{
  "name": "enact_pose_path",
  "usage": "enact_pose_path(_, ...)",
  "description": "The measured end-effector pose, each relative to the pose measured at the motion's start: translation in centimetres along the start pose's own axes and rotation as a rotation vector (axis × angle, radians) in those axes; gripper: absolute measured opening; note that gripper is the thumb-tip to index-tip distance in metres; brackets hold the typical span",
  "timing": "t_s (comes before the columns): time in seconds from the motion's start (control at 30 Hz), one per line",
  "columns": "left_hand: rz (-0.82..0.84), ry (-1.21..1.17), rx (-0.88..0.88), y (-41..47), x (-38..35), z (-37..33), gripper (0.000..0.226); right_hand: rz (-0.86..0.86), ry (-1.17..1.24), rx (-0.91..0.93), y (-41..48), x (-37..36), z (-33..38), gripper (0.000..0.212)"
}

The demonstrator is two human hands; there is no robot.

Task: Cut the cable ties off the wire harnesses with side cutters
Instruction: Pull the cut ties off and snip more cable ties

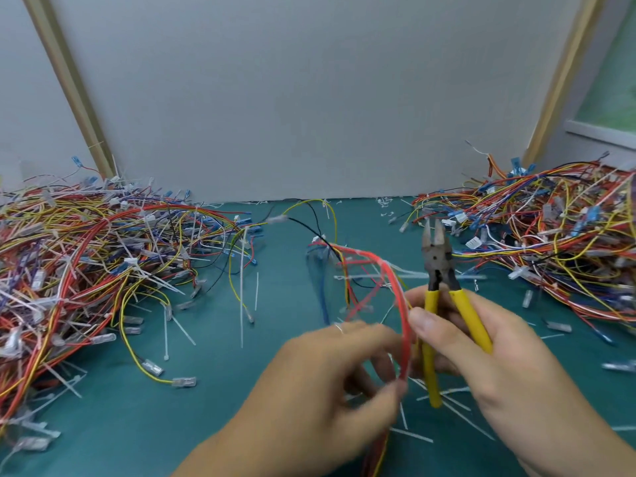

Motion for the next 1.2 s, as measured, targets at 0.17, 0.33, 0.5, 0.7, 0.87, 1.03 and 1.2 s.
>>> enact_pose_path(0.17,0.084,0.093,-0.058,-0.6,0.6,-0.8,0.02,0.03,0.043,-0.012,-0.1,-0.1,-0.8,0.027)
enact_pose_path(0.33,-0.395,-0.515,0.046,-0.1,2.8,-1.1,0.025,-0.036,0.073,0.006,-0.2,0.3,-0.9,0.034)
enact_pose_path(0.5,-0.482,-0.469,0.301,0.6,2.3,0.0,0.036,-0.008,-0.002,0.04,-0.9,-0.8,-0.7,0.031)
enact_pose_path(0.7,-0.227,-0.636,0.419,0.9,1.2,0.0,0.031,0.231,-0.191,0.097,-1.7,-1.5,-0.5,0.041)
enact_pose_path(0.87,-0.149,-0.725,0.451,0.9,2.0,0.1,0.026,0.243,-0.238,0.077,-1.7,-1.4,-0.2,0.045)
enact_pose_path(1.03,-0.176,-0.782,0.491,1.0,2.7,0.4,0.029,0.177,-0.123,-0.012,-1.5,-1.2,0.2,0.056)
enact_pose_path(1.2,-0.181,-0.747,0.417,0.7,2.8,0.2,0.042,0.236,-0.19,-0.096,-1.4,-1.4,1.0,0.066)
Point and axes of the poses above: each hand's wrist, its own y-axis towards the middle knuckle, its own x-axis out of the back of the hand, z = x × y, the point moved 1 cm from there along y, towards the middle knuckle, and after that the axes turned 12 degrees about x, right-handed, at the moved point
